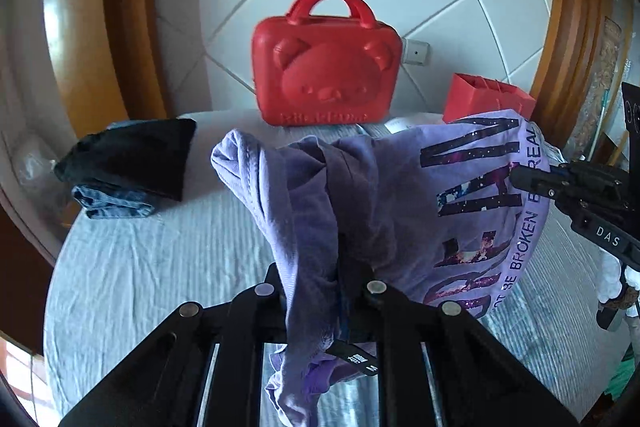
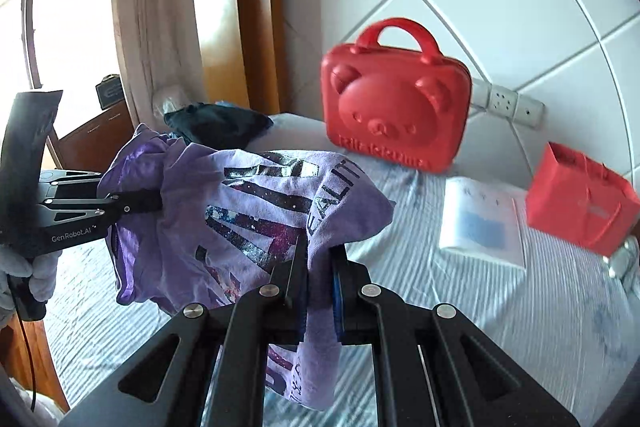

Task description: Fold clothes

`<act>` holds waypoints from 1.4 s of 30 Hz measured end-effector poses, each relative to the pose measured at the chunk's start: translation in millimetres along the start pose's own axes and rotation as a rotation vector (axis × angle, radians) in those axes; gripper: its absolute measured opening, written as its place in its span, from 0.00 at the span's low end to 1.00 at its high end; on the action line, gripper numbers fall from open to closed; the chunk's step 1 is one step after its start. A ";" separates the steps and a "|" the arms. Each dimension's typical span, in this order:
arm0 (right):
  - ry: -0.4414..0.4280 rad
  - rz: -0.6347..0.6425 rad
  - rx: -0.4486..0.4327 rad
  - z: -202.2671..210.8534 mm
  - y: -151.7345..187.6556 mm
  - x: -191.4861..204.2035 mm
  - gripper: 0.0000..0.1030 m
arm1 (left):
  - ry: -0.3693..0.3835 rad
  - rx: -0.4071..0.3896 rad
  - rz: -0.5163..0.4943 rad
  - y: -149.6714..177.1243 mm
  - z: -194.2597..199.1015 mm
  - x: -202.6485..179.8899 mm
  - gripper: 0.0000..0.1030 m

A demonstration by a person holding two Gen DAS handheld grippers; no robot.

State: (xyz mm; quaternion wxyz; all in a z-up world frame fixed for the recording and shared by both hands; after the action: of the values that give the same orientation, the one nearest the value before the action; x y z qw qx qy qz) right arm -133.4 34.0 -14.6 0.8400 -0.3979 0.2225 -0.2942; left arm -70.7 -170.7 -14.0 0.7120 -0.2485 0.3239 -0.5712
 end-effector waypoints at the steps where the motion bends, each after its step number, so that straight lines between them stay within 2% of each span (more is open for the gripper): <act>1: -0.005 0.010 -0.015 -3.2 -13.0 6.4 0.09 | -0.011 -0.024 0.000 -7.5 7.3 9.6 0.11; 4: -0.016 0.040 -0.064 -13.6 -53.9 27.5 0.09 | -0.030 -0.088 0.000 -32.0 25.8 44.6 0.12; 10: -0.017 0.015 -0.111 -59.8 -128.3 81.4 0.09 | -0.030 -0.142 -0.024 -76.4 36.5 137.5 0.12; 17: -0.039 -0.072 -0.090 -150.6 -196.3 136.4 0.09 | -0.033 -0.090 -0.055 -137.2 5.2 251.7 0.12; 20: -0.064 -0.118 -0.064 -198.6 -223.2 143.1 0.09 | -0.022 -0.043 -0.024 -165.4 -23.5 294.1 0.12; 25: -0.068 -0.147 0.008 -290.5 -256.5 142.2 0.09 | -0.025 0.035 -0.017 -202.3 -100.3 348.4 0.12; 28: -0.042 -0.173 0.079 -351.5 -260.1 135.5 0.09 | -0.012 0.100 -0.004 -214.3 -161.5 373.3 0.12; 32: 0.030 -0.192 0.167 -421.0 -251.8 121.7 0.09 | -0.050 0.135 0.002 -215.9 -232.4 387.4 0.17; 34: 0.076 -0.188 0.215 -444.8 -247.7 114.0 0.12 | -0.093 0.147 -0.007 -213.3 -260.5 388.4 0.22; 35: 0.107 -0.183 0.255 -455.3 -244.8 111.0 0.21 | -0.137 0.156 -0.018 -210.6 -271.0 388.4 0.32; 36: 0.137 -0.177 0.295 -465.8 -241.9 108.1 0.28 | -0.177 0.159 -0.026 -208.3 -279.5 389.2 0.49; 37: 0.151 -0.183 0.321 -471.6 -238.8 104.3 0.44 | -0.202 0.148 -0.023 -207.1 -282.1 392.1 0.55; 38: 0.149 -0.200 0.334 -472.9 -235.7 99.6 0.53 | -0.220 0.139 -0.014 -206.1 -283.3 395.6 0.64; 39: 0.147 -0.217 0.347 -474.3 -232.6 95.0 0.53 | -0.221 0.137 0.008 -206.1 -279.5 399.9 0.69; 42: 0.157 -0.231 0.315 -450.4 -229.5 86.6 0.53 | -0.239 0.095 0.000 -206.3 -250.7 399.9 0.70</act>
State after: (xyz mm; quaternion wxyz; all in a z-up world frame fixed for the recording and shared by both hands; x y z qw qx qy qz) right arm -416.9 -383.3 -106.4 0.8325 -0.2602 0.1914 -0.4500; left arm -337.2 -602.5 -102.7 0.7566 -0.2806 0.2093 -0.5523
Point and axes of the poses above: each gripper's, at about its wrist camera, not at the fingertips, and z roughly against the way its jaws point, x to its left, y to its underside, the point moved 1 cm from there along -z, roughly the way its jaws point, and after that the axes turned 11 degrees about z, right-handed, at the moved point
